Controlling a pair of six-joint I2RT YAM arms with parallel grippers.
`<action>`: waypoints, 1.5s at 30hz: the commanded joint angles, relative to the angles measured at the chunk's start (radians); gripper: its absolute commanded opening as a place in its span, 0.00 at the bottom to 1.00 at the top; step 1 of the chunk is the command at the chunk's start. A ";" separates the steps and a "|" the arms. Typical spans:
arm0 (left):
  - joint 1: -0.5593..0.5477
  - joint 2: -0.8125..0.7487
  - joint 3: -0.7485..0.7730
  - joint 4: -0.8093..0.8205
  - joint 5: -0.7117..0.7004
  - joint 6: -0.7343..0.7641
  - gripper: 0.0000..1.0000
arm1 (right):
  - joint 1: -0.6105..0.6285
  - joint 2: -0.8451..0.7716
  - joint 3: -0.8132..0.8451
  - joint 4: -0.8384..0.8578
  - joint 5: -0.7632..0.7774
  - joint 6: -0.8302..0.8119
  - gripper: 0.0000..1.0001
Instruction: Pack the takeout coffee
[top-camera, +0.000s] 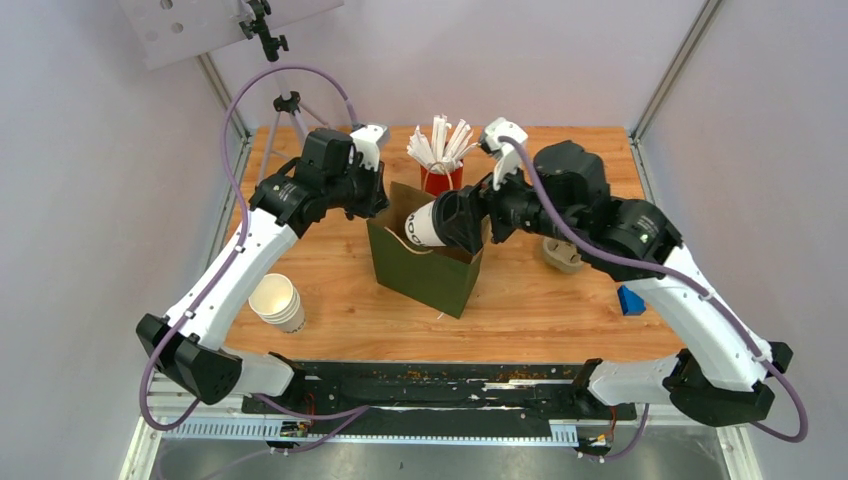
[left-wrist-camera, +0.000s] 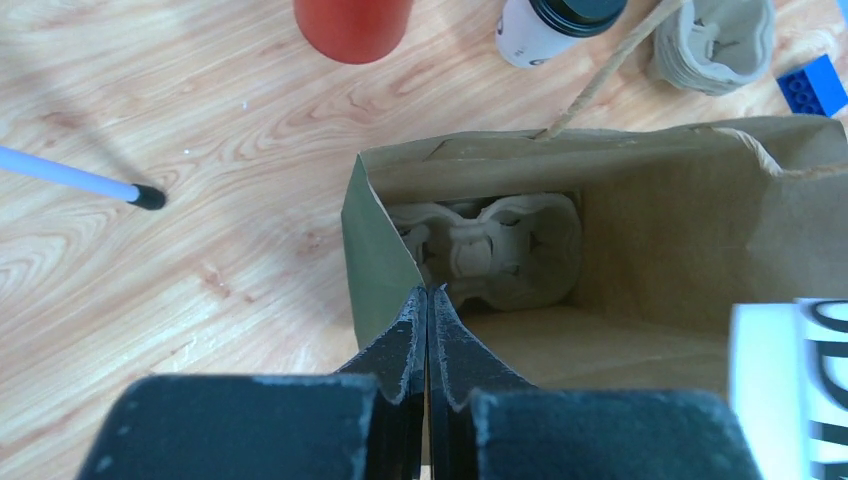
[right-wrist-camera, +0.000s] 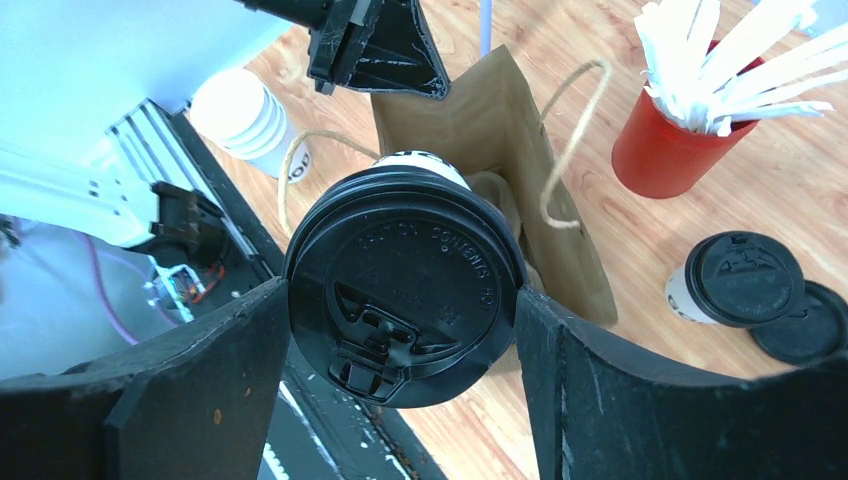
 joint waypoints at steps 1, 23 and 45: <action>0.000 -0.052 -0.029 0.074 0.083 -0.014 0.00 | 0.042 0.021 -0.035 0.133 0.128 -0.115 0.69; 0.001 -0.081 -0.129 0.436 0.237 -0.106 0.00 | 0.072 -0.010 -0.223 0.151 0.288 -0.509 0.70; 0.001 0.061 0.095 0.040 -0.026 0.161 0.62 | 0.072 -0.038 -0.280 0.153 0.232 -0.577 0.69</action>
